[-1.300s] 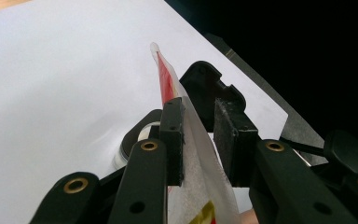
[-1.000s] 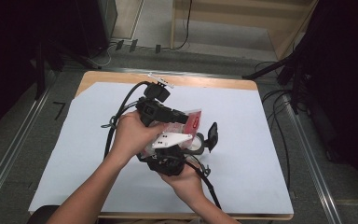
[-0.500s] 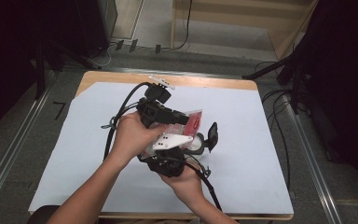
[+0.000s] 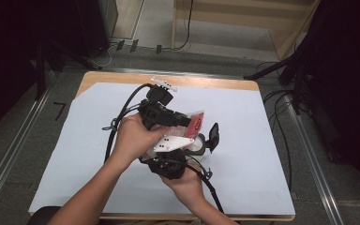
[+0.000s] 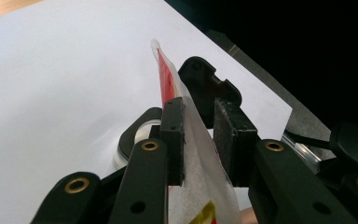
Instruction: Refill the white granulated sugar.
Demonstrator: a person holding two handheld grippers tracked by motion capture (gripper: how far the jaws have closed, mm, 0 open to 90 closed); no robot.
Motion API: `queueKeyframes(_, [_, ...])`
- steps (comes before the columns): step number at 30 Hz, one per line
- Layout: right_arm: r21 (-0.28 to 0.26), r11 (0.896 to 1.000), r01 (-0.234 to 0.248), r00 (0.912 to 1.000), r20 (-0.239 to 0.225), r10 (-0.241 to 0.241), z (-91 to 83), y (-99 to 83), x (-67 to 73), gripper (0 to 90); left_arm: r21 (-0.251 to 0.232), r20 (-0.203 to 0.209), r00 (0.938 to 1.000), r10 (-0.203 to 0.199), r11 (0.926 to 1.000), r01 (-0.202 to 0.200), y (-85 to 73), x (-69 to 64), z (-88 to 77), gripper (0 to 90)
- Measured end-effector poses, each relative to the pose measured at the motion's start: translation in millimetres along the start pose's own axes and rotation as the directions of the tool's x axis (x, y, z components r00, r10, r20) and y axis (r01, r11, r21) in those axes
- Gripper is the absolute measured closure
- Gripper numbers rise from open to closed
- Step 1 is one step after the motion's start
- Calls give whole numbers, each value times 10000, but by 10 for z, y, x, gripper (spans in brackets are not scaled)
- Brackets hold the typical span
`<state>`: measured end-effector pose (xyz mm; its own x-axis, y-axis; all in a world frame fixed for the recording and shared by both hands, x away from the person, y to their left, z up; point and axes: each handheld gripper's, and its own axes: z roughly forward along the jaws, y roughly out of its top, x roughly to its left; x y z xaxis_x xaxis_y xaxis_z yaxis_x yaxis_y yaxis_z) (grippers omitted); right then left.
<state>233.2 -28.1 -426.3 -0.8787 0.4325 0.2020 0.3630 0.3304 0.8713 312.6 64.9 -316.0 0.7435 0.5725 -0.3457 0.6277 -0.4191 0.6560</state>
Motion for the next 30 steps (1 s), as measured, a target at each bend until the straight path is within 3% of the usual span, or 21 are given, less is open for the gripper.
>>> queueKeyframes(7, [-91, 10000, -11, 10000, 62, 11, -15, -25, 22, 852, 59, -54, 9998, 190, 9998, -190, -3, -34, 4, 747])
queueKeyframes(30, [-136, 9999, 9, 10000, 31, -9, -33, -44, 29, 845, 116, -29, 9997, 240, 9996, -240, -5, -58, 13, 741])
